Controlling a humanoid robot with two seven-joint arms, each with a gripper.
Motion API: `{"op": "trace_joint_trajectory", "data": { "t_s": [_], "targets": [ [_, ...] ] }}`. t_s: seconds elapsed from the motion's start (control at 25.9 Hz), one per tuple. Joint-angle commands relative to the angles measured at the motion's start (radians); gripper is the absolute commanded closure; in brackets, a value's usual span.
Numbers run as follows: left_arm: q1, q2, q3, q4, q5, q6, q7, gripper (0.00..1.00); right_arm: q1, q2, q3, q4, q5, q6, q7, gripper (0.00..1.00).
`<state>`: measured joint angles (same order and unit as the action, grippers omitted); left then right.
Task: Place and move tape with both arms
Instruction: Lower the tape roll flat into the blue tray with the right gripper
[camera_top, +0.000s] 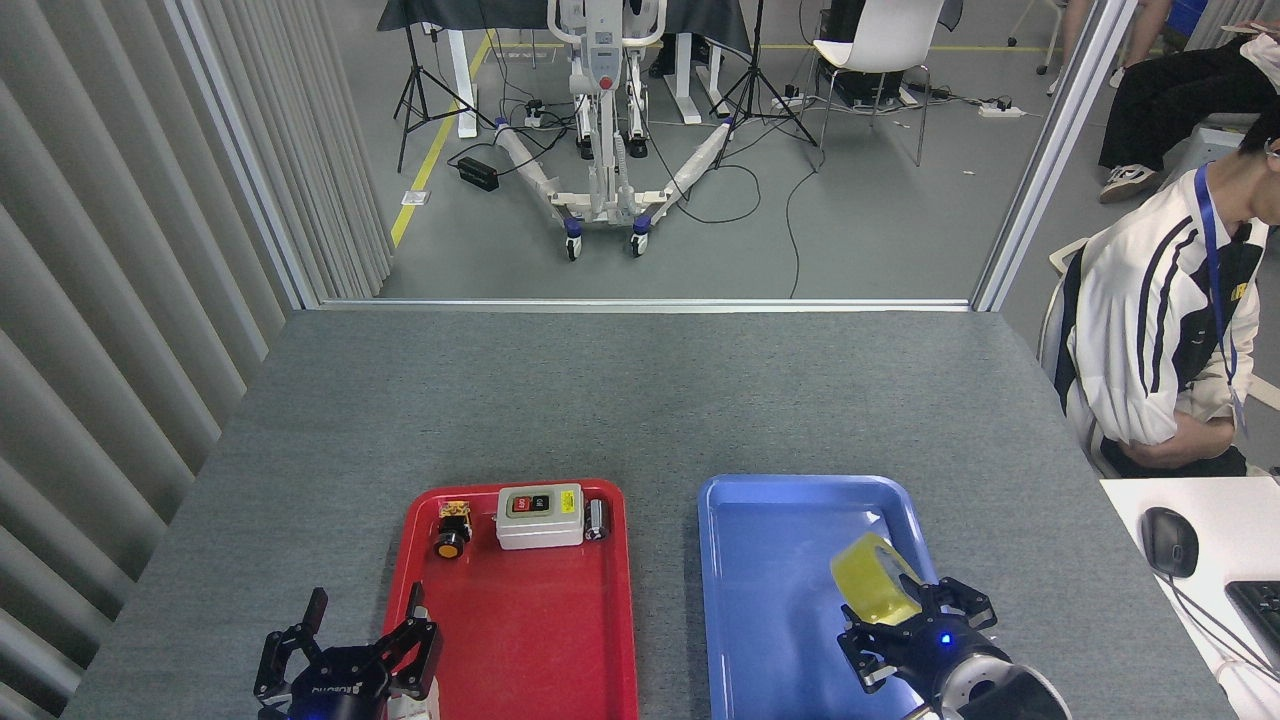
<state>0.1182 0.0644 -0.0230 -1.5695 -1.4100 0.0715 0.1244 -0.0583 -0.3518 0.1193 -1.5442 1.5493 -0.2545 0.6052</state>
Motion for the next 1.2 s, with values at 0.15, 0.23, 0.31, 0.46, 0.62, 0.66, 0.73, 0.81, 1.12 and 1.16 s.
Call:
{"op": "trace_joint_trajectory", "data": {
  "t_s": [0.15, 0.23, 0.31, 0.46, 0.62, 0.66, 0.73, 0.81, 1.12, 1.16],
  "targets": [
    [0.0, 0.0, 0.0, -0.003, 0.0, -0.002, 0.0, 0.0, 0.008, 0.002, -0.004, -0.01, -0.003, 0.009, -0.002, 0.01],
    [0.0, 0.0, 0.0, -0.004, 0.0, -0.004, 0.001, 0.0, 0.012, 0.002, -0.01, -0.02, -0.003, 0.011, -0.002, 0.01],
    [0.0, 0.0, 0.0, -0.007, 0.0, -0.004, 0.0, 0.0, 0.014, 0.002, -0.013, -0.028, -0.005, 0.018, -0.004, 0.01],
    [0.0, 0.002, 0.0, -0.011, 0.0, -0.016, -0.003, 0.0, 0.025, 0.011, -0.013, -0.053, -0.009, 0.11, -0.016, 0.0],
    [0.001, 0.002, 0.0, -0.015, 0.0, -0.019, -0.002, 0.0, 0.032, 0.028, -0.013, -0.073, -0.029, 0.144, -0.094, 0.0],
    [0.0, 0.002, 0.0, -0.017, 0.0, -0.019, 0.0, 0.0, 0.035, 0.028, -0.013, -0.074, -0.037, 0.144, -0.116, 0.0],
    [0.001, 0.002, 0.0, -0.029, 0.0, -0.018, 0.006, 0.0, 0.037, 0.028, -0.015, -0.082, -0.061, 0.146, -0.142, 0.0],
    [0.003, 0.002, 0.0, -0.046, 0.0, -0.016, 0.015, 0.0, 0.038, 0.03, -0.015, -0.089, -0.095, 0.146, -0.145, 0.0],
    [-0.006, -0.005, 0.002, -0.05, -0.001, -0.01, 0.009, 0.0, 0.049, 0.031, -0.033, -0.097, -0.153, 0.149, -0.193, 0.0],
    [-0.012, -0.005, 0.002, -0.05, -0.003, -0.01, 0.011, 0.0, 0.058, 0.036, -0.038, -0.097, -0.153, 0.149, -0.194, 0.0]
  ]
}}
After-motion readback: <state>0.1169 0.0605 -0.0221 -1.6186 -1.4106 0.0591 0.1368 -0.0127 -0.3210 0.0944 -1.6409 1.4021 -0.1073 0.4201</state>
